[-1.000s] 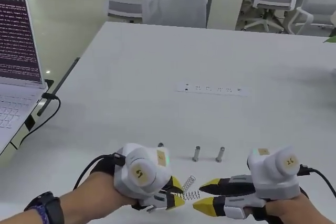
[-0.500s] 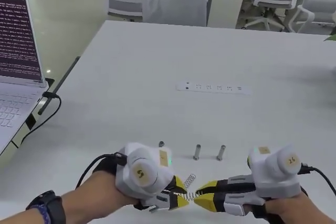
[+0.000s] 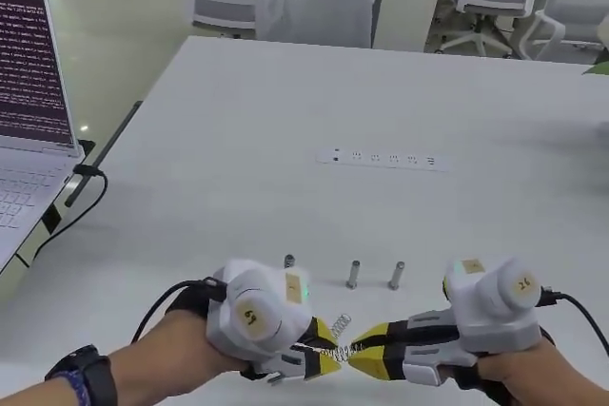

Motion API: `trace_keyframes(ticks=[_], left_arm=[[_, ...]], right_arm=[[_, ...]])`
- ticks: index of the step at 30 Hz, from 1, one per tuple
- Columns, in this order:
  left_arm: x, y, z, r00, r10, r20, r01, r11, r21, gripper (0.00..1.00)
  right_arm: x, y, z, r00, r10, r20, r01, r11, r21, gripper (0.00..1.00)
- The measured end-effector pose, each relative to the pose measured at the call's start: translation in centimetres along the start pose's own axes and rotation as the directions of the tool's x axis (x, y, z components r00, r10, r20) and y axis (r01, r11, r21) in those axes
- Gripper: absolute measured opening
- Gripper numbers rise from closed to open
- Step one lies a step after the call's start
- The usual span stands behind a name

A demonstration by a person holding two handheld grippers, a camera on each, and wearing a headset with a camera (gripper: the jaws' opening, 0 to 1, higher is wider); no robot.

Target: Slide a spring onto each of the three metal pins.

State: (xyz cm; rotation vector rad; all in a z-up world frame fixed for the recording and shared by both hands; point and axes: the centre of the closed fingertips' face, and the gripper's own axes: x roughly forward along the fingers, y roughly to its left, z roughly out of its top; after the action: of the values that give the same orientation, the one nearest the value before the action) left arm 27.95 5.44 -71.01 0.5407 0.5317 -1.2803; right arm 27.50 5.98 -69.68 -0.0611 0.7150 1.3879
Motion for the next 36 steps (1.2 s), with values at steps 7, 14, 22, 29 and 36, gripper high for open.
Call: trace_keyframes(ticks=[7,14,22,29,36], left_arm=[[0.4,0.1,-0.1,0.9999,0.014,0.000,-0.014,1.000,-0.003,0.03],[0.7,0.3,-0.4,0.9993,0.033,0.017,-0.032,0.998,-0.060,0.03],[1.1,-0.1,-0.2,0.9988,0.031,0.038,-0.028,0.997,-0.077,0.02],[1.2,-0.2,0.8,0.9953,0.034,0.090,-0.026,0.996,-0.089,0.02],[1.6,-0.2,2.1,0.9890,0.038,0.143,-0.022,0.994,-0.110,0.02]], right_arm=[[-0.1,-0.1,0.1,0.9996,-0.011,-0.025,0.011,1.000,-0.020,0.08],[-0.1,-0.1,0.4,0.9995,-0.015,-0.028,0.015,1.000,-0.012,0.08],[-0.2,0.2,0.7,0.9979,-0.012,-0.064,0.010,0.999,-0.036,0.08],[-0.7,0.3,0.5,0.9874,-0.010,-0.158,-0.012,0.990,-0.137,0.09],[-1.1,0.2,-0.2,0.9616,-0.016,-0.274,-0.056,0.966,-0.253,0.10]])
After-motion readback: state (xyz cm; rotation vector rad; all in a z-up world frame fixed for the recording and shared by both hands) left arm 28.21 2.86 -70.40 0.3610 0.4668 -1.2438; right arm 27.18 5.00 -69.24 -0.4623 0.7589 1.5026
